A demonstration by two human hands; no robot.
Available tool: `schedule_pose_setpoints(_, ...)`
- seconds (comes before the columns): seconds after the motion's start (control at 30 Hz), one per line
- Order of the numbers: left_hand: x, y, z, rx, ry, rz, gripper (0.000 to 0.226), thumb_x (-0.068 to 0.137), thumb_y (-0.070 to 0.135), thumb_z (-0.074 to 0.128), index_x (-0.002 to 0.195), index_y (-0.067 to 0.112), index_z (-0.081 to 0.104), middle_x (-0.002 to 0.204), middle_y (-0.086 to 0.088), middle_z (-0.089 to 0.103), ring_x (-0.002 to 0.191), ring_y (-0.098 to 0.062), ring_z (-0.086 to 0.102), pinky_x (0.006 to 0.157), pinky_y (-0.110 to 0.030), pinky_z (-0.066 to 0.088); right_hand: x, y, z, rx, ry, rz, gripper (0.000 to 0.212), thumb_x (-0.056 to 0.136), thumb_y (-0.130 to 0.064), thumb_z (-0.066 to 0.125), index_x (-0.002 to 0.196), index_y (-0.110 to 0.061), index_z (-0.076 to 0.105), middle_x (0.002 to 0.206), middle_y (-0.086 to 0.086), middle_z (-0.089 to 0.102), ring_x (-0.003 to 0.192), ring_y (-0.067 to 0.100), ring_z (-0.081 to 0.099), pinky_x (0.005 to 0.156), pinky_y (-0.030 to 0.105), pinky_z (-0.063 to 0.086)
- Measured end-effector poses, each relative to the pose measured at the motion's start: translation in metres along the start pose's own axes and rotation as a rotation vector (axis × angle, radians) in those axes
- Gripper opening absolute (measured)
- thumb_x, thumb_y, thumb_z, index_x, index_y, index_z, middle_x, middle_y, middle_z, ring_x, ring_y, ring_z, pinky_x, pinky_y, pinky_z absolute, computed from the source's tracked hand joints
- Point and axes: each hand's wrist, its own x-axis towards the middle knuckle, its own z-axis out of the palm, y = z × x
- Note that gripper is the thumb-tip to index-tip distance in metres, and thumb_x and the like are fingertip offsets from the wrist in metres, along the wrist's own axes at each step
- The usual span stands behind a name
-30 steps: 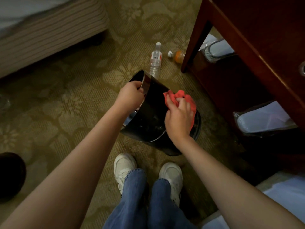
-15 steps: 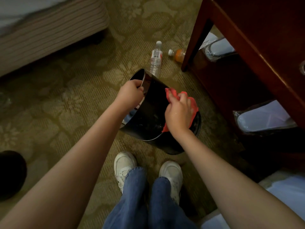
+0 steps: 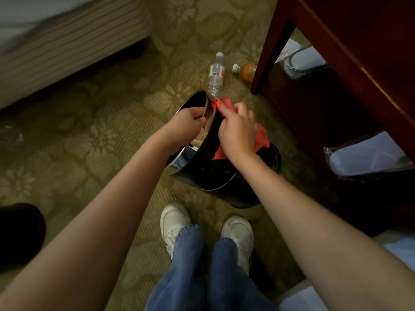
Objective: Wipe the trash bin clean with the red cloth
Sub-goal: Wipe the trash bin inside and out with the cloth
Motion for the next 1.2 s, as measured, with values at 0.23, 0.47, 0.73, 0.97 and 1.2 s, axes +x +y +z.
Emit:
schedule_pose_setpoints(0.23, 0.005, 0.0, -0.001, -0.097, -0.033, -0.008, 0.03, 0.098, 0.002, 0.035, 0.112, 0.002, 0.062, 0.091, -0.011, 0.057, 0.085, -0.02, 0.051, 0.07, -0.025, 0.042, -0.047, 0.016, 0.006, 0.079, 0.105, -0.301, 0.051, 0.082, -0.016, 0.037, 0.129, -0.021, 0.057, 0.107, 0.007, 0.056, 0.098, 0.026, 0.048, 0.079, 0.04, 0.038)
schedule_pose_setpoints(0.47, 0.005, 0.007, 0.003, -0.205, -0.042, -0.024, 0.035, 0.1, 0.004, 0.034, 0.13, 0.006, 0.053, 0.107, -0.006, 0.059, 0.1, -0.012, 0.054, 0.08, -0.012, 0.044, -0.036, 0.005, 0.007, -0.017, 0.152, -0.27, 0.051, 0.084, -0.014, 0.037, 0.131, -0.022, 0.055, 0.107, 0.008, 0.057, 0.095, 0.028, 0.052, 0.074, 0.041, 0.041)
schedule_pose_setpoints(0.73, 0.001, 0.008, 0.002, -0.308, -0.102, -0.026, 0.032, 0.1, 0.005, 0.033, 0.123, 0.006, 0.056, 0.093, -0.009, 0.059, 0.081, -0.011, 0.055, 0.072, -0.019, 0.044, -0.015, 0.001, 0.002, 0.053, 0.119, -0.198, 0.047, 0.087, -0.014, 0.04, 0.131, -0.025, 0.055, 0.109, 0.006, 0.055, 0.1, 0.028, 0.048, 0.083, 0.045, 0.04)
schedule_pose_setpoints(0.97, -0.003, 0.003, -0.007, -0.265, -0.091, -0.061, 0.037, 0.094, 0.001, 0.032, 0.121, -0.001, 0.057, 0.116, -0.025, 0.061, 0.109, -0.033, 0.058, 0.1, -0.044, 0.042, -0.043, 0.004, 0.019, 0.027, 0.173, -0.347, 0.051, 0.082, -0.009, 0.042, 0.129, -0.024, 0.058, 0.108, 0.008, 0.057, 0.097, 0.028, 0.051, 0.076, 0.042, 0.039)
schedule_pose_setpoints(1.2, -0.003, -0.004, -0.005, -0.276, -0.034, -0.06, 0.03, 0.097, 0.01, 0.045, 0.123, 0.01, 0.06, 0.111, -0.016, 0.065, 0.106, -0.027, 0.06, 0.094, -0.04, 0.046, -0.004, -0.013, 0.011, 0.019, 0.098, -0.081, 0.049, 0.09, -0.013, 0.045, 0.135, -0.032, 0.05, 0.116, 0.002, 0.051, 0.106, 0.024, 0.044, 0.087, 0.039, 0.034)
